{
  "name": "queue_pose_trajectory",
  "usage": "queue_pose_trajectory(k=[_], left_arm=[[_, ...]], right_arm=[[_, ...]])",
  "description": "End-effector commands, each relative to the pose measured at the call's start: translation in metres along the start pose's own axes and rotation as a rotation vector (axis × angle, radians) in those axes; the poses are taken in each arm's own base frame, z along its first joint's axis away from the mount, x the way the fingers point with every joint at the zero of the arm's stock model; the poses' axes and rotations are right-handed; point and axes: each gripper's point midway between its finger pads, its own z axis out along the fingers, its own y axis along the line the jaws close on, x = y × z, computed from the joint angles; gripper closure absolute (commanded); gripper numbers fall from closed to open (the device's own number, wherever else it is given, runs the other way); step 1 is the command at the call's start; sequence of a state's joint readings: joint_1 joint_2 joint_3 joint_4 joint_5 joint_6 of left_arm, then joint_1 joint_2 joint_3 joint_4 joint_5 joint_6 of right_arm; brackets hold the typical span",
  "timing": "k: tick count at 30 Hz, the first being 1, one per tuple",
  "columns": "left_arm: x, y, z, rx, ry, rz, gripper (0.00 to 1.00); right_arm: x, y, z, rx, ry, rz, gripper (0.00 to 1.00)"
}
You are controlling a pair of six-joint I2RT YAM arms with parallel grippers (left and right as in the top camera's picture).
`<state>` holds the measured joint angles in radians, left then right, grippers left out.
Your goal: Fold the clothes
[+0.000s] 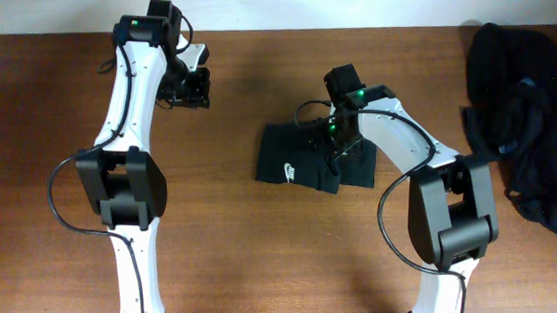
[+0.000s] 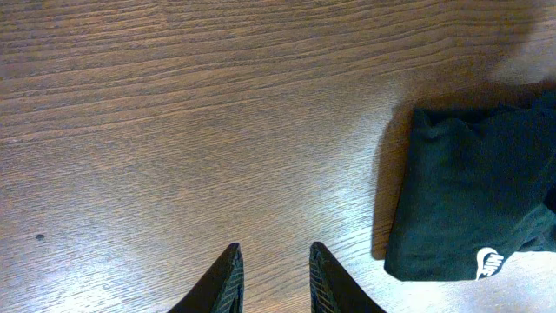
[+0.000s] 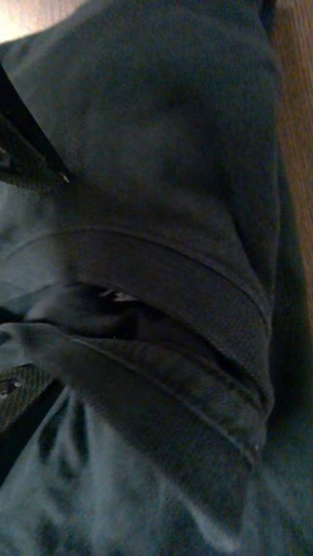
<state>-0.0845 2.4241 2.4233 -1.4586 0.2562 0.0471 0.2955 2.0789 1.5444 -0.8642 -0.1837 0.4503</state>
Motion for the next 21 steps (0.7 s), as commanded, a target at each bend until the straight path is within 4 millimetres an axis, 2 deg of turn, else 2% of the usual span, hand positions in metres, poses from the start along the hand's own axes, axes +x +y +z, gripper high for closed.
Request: queue_pose_trajectory(k=[1, 5, 11, 14, 16, 21], left_arm=[[0.0009, -0.0007, 0.0029, 0.011, 0.008, -0.009, 0.74], [0.0008, -0.0013, 0.0031, 0.011, 0.008, -0.008, 0.74], [0.0008, -0.0012, 0.0031, 0.011, 0.008, -0.008, 0.74], [0.0008, -0.0012, 0.0031, 0.011, 0.008, -0.008, 0.74], [0.0008, -0.0012, 0.0031, 0.011, 0.008, -0.008, 0.74], [0.0008, -0.0012, 0.0031, 0.011, 0.008, -0.008, 0.74]], right_arm=[[0.0061, -0.0047, 0.0173, 0.024, 0.034, 0.016, 0.32], [0.0079, -0.0062, 0.0230, 0.027, 0.047, 0.019, 0.36], [0.0075, -0.0060, 0.0235, 0.026, 0.045, 0.018, 0.49], [0.0079, -0.0059, 0.0236, 0.026, 0.045, 0.017, 0.69], [0.0081, -0.0062, 0.0236, 0.027, 0.047, 0.018, 0.77], [0.0091, -0.0062, 0.0218, 0.029, 0.051, 0.019, 0.79]])
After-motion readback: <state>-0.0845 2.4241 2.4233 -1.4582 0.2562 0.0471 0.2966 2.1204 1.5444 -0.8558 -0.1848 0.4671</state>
